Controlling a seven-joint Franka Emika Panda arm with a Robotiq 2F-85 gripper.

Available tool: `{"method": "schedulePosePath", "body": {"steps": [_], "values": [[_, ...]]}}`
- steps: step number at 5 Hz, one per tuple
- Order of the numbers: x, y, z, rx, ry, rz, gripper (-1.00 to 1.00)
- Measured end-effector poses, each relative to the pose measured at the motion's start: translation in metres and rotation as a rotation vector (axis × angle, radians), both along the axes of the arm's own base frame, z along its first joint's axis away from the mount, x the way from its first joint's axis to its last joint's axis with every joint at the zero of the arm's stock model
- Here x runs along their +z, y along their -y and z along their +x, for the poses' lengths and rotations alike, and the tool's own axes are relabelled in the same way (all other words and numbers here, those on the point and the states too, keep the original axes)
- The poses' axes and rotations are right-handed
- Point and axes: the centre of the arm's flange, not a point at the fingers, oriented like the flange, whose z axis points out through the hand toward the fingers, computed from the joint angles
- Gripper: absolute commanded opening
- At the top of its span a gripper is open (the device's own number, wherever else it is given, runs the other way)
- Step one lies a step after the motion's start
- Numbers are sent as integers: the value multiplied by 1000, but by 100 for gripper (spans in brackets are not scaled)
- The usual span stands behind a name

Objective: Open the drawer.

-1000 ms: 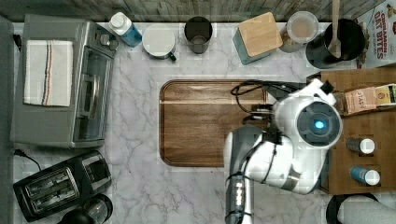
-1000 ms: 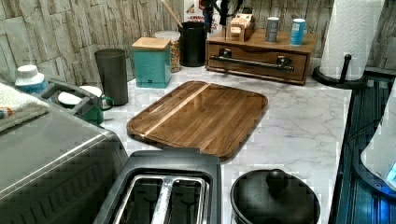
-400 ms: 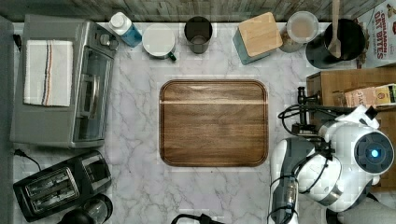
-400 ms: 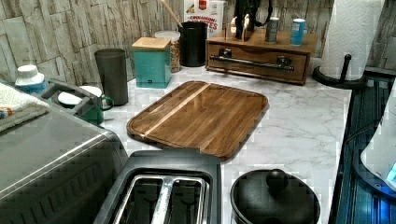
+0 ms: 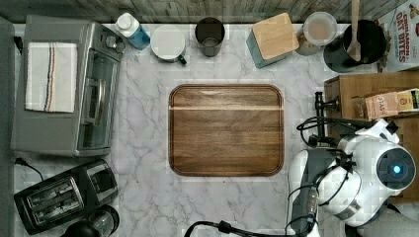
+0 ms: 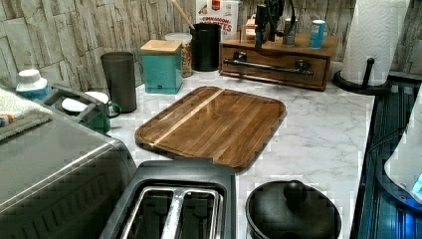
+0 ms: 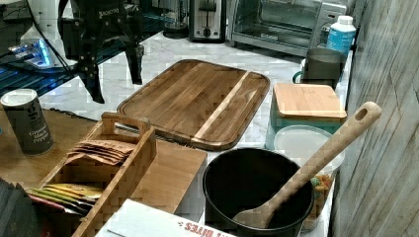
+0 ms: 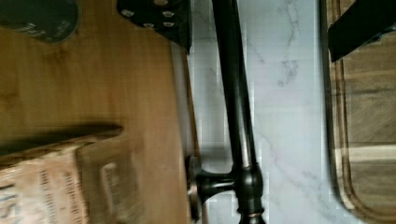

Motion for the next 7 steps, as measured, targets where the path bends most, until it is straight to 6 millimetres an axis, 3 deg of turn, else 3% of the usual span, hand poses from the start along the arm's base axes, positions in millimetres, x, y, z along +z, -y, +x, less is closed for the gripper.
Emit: {"method": "schedulePosePath", "body": {"steps": [2, 4, 7], "values": [[-34, -8, -2, 35, -29, 0, 100], [-73, -1, 8, 145, 26, -55, 100], [-89, -18, 14, 168, 22, -28, 100]]}}
